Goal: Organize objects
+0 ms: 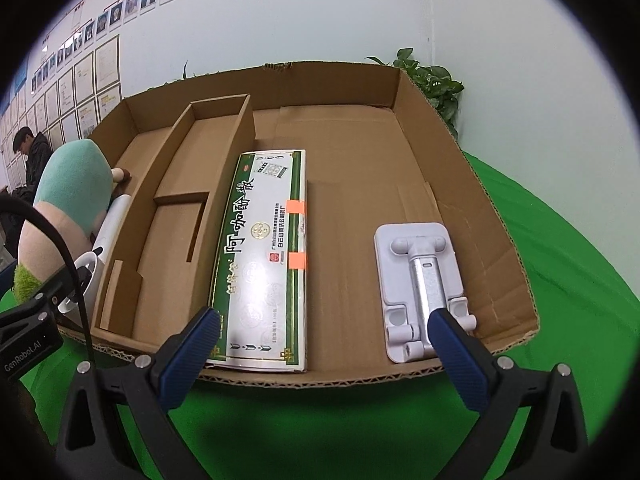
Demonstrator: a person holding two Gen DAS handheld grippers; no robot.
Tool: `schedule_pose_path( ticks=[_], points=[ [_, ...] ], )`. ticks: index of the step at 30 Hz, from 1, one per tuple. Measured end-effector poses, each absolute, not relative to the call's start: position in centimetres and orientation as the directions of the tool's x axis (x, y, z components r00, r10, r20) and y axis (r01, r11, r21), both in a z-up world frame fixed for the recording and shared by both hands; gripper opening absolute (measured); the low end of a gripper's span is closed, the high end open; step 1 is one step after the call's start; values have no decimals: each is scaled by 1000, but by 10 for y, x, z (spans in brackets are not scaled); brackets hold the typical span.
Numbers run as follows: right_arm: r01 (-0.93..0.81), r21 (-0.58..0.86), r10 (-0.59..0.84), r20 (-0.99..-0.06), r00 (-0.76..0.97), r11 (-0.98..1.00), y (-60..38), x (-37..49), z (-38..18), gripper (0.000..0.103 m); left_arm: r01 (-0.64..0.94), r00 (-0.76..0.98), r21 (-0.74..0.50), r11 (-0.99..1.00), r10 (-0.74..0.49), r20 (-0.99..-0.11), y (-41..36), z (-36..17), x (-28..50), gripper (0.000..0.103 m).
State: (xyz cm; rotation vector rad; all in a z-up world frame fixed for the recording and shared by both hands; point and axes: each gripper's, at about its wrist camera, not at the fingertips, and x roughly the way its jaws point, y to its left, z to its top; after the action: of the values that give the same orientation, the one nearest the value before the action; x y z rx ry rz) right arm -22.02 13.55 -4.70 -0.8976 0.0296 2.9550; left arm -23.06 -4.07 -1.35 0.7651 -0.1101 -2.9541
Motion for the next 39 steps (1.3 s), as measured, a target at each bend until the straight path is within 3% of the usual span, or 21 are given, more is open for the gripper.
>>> schedule_pose_path(
  ticks=[18, 26, 30, 36, 39],
  points=[
    [-57, -42, 71, -572, -817, -997, 131, -227, -48, 103, 105, -857, 33, -994, -107, -504, -49, -27, -247, 103],
    [-10, -64, 42, -523, -851, -998, 127, -213, -42, 102, 76, -848, 39, -996, -85, -524, -46, -25, -238, 103],
    [4, -33, 14, -529, -848, -999, 131, -204, -40, 102, 37, -876, -5, -999, -30, -481, -39, -11, -221, 103],
    [-19, 25, 3, -525, -851, -1000, 148, -197, -41, 103, -7, -895, 71, -997, -25, -446, -14, -14, -203, 103],
    [-16, 43, -8, -517, -856, -999, 150, -195, -40, 103, -6, -882, 81, -997, -33, -470, -10, -26, -210, 103]
  ],
)
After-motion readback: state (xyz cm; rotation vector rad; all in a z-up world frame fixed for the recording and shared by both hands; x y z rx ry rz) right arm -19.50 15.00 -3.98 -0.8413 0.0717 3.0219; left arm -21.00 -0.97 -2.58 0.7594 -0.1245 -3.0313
